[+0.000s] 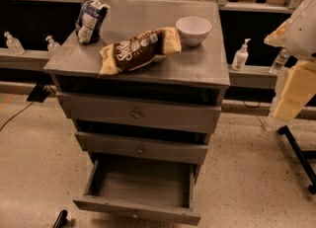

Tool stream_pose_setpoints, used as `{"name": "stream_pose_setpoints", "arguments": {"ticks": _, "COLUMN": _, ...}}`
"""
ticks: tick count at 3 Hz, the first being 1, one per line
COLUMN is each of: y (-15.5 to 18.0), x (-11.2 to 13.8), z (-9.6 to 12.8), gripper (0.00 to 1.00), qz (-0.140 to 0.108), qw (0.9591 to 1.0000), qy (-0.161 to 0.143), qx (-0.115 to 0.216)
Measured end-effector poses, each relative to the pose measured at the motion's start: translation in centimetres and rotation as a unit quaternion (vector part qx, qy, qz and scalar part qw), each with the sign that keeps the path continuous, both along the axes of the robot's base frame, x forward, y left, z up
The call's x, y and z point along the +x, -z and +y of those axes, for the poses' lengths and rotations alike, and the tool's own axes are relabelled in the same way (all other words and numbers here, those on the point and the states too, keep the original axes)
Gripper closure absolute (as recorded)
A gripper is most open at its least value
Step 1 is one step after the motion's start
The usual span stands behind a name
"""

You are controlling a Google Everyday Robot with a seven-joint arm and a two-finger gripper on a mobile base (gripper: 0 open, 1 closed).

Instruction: Place brown chip bag into bottom drawer

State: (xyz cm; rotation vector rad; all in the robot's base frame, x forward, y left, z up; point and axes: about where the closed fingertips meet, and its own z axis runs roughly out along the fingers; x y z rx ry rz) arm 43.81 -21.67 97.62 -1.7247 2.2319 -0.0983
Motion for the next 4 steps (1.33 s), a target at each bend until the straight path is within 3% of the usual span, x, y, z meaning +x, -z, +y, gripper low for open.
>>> {"name": "stream_pose_setpoints", "arguments": {"ticks": 1, "y": 0.0, "x": 0.0, "z": 0.0, "gripper": 0.00, "qz": 0.000, "qw": 1.0000, "qy": 0.000, "qx": 0.000}}
{"name": "stream_pose_setpoints", "arguments": {"ticks": 2, "y": 0.0, "x": 2.1, "z": 1.5, "gripper": 0.00, "qz": -0.012, "qw": 0.9993, "qy": -0.027, "qx": -0.021}}
{"name": "stream_pose_setpoints", "arguments": {"ticks": 3, "y": -1.2, "x": 9.5, "z": 5.1, "gripper": 0.00, "qz": -0.050, "qw": 0.9900, "qy": -0.108, "qx": -0.077}}
{"name": "stream_pose_setpoints", "arguments": {"ticks": 4, "y": -3.7, "x": 15.9, "z": 8.6, "gripper": 0.00, "qz": -0.096, "qw": 0.9787, "qy": -0.148, "qx": -0.104}}
